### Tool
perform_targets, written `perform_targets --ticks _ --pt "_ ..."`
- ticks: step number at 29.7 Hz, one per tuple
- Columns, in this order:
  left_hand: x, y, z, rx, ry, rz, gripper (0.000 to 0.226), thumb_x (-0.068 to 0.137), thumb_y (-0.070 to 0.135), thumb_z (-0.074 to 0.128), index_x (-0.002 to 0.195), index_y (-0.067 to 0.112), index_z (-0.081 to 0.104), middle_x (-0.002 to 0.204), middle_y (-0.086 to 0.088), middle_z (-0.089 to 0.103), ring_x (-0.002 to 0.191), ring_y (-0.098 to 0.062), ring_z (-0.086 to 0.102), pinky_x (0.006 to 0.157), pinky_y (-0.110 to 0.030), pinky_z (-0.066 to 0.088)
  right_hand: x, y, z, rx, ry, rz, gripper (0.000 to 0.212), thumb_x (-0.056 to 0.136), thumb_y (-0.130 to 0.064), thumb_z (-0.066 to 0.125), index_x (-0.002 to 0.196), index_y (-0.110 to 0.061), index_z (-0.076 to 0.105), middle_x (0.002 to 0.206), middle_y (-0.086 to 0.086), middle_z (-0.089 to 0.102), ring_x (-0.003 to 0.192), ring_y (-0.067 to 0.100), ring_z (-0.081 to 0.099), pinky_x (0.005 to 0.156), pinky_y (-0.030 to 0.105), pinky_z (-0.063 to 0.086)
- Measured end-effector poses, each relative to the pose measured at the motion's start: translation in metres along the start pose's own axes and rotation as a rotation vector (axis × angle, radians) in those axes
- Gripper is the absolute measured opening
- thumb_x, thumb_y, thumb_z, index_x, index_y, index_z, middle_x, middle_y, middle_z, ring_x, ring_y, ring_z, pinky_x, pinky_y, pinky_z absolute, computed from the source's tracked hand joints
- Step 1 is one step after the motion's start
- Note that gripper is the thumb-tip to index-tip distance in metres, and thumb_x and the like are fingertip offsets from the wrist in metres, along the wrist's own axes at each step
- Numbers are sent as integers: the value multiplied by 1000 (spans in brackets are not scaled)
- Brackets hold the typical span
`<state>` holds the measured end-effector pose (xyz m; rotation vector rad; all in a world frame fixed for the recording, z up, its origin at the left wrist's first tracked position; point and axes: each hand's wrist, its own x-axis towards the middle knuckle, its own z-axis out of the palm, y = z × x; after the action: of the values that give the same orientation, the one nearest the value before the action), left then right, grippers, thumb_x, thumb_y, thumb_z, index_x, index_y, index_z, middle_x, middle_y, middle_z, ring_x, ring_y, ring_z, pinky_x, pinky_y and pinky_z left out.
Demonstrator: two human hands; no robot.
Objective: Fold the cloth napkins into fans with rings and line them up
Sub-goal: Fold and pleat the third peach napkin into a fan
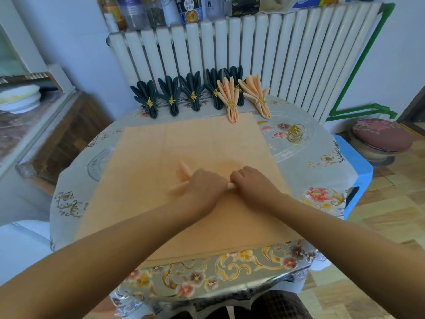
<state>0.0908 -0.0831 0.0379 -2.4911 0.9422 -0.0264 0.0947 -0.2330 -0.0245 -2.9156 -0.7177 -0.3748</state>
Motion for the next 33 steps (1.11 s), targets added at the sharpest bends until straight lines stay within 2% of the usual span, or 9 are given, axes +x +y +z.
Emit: perform_targets --ticks 4,7,10,12,18,21,25,29,33 --pt "-3 5 7 -37 -89 -94 24 97 14 43 116 17 58 112 -3 63 104 -23 61 70 -30 35 -3 5 -7 236 -119 136 16 82 -16 65 94 -5 64 90 13 65 89 28 55 68 30 31" --pt "1 -11 8 -202 -177 -149 24 90 27 58 111 16 63 108 -5 66 102 -24 62 70 -29 37 -3 3 -11 318 -134 226 21 79 -24 72 94 -11 67 89 7 65 83 19 53 59 25 26" --pt "-1 -35 9 -430 -233 -184 27 83 36 67 101 16 69 83 -1 62 82 -21 58 61 -27 39 0 5 -14 412 -163 309 20 74 -25 76 90 -15 69 81 -1 63 76 12 50 56 12 29" --pt "0 -48 14 -529 -257 -197 29 80 42 71 92 15 70 69 3 56 71 -18 54 54 -27 36 3 6 -16 447 -190 349 19 72 -26 78 88 -18 69 77 -6 60 75 11 51 56 12 30" --pt "-1 -66 28 -697 -238 -296 43 76 53 72 69 16 50 67 0 48 67 -18 46 52 -30 27 0 8 -16 527 -176 390 15 81 -31 71 89 -19 70 77 -7 59 73 7 49 56 11 31" --pt "-3 -67 34 -736 -198 -360 45 78 54 70 80 16 47 77 0 49 74 -19 46 58 -32 31 -6 5 -13 556 -116 381 16 91 -29 59 92 -17 70 81 -6 62 75 10 52 59 11 32" --pt "-6 -60 39 -783 -118 -441 43 84 50 65 93 14 43 78 4 50 70 -14 46 61 -32 36 -5 0 -10 530 -87 413 18 95 -25 52 104 -19 67 98 -2 67 90 15 57 73 24 38" --pt "-5 -58 42 -698 -106 -482 52 90 48 58 117 7 42 106 -9 59 94 -27 56 67 -33 40 1 -2 -7 471 -110 436 20 95 -28 51 109 -21 63 102 0 67 96 19 58 79 27 40" --pt "-6 -53 47 -612 -115 -476 52 93 48 53 122 7 38 114 -12 61 101 -30 59 70 -35 43 0 -2 -8 456 -117 409 20 95 -28 51 109 -23 63 104 1 67 97 18 58 79 26 39"
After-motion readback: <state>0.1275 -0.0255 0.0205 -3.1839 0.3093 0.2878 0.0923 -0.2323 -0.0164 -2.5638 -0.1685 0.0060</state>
